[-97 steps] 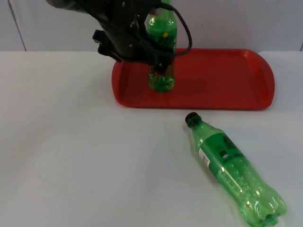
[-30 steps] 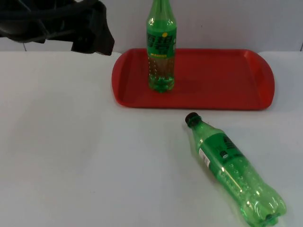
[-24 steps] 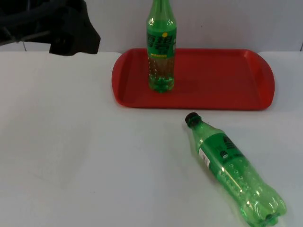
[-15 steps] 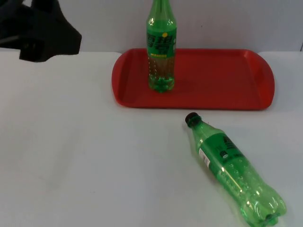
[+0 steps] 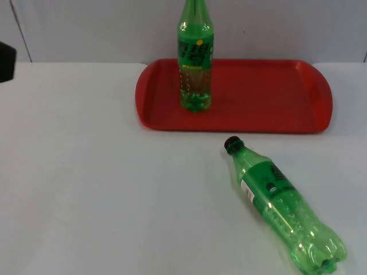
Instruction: Place the bottle upright on the tray.
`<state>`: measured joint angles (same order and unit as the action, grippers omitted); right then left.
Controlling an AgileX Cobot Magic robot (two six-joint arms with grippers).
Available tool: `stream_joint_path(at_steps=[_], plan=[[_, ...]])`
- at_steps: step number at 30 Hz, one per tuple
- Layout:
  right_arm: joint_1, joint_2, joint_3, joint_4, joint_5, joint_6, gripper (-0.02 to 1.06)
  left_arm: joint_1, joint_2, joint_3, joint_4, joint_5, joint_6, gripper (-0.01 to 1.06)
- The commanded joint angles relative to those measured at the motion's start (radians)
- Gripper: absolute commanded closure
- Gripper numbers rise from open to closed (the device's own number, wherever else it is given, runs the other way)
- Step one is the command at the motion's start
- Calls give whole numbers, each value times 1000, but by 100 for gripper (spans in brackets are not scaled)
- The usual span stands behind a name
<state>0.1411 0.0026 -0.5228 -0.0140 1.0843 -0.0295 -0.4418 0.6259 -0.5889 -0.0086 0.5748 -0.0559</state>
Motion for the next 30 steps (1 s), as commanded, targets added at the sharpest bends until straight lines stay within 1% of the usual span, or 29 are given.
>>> stream_joint_path(at_steps=[1,6,7,10,11,13,15,16,20,22,24,26,30], plan=[[-6,-3,6,-2,-8,-8,-1,1,-73,5,-6,44,-1,4],[-6,-3,6,-2,-8,-8,-1,1,-256,5,-1,156,-1,4],[-6,-3,6,-2,-8,-8,-1,1,-256,5,-1,156,-1,4],[-6,-3,6,-2,-8,-8,-1,1,-356,5,14,239,-1,4],[-6,-3,6,-2,-8,-8,-1,1,-356,5,14,239,-1,4],[-6,-3,6,-2,-8,-8,-1,1,-437,5,24,299,-1,4],[-6,-3,6,-2,-8,-8,-1,1,-505,5,24,338,-1,4],[-6,-3,6,-2,-8,-8,-1,1,-505,5,24,338,-1,4],[-6,-3,6,-2,-8,-8,-1,1,-626,5,42,409,-1,4],[-6,-3,6,-2,-8,-8,-1,1,-626,5,54,423,-1,4],[-6,-3,6,-2,-8,-8,-1,1,-626,7,83,472,2,4],[-6,-3,6,-2,-8,-8,-1,1,-626,15,86,481,2,4],[-6,-3,6,-2,-8,-8,-1,1,-626,74,78,481,2,4]])
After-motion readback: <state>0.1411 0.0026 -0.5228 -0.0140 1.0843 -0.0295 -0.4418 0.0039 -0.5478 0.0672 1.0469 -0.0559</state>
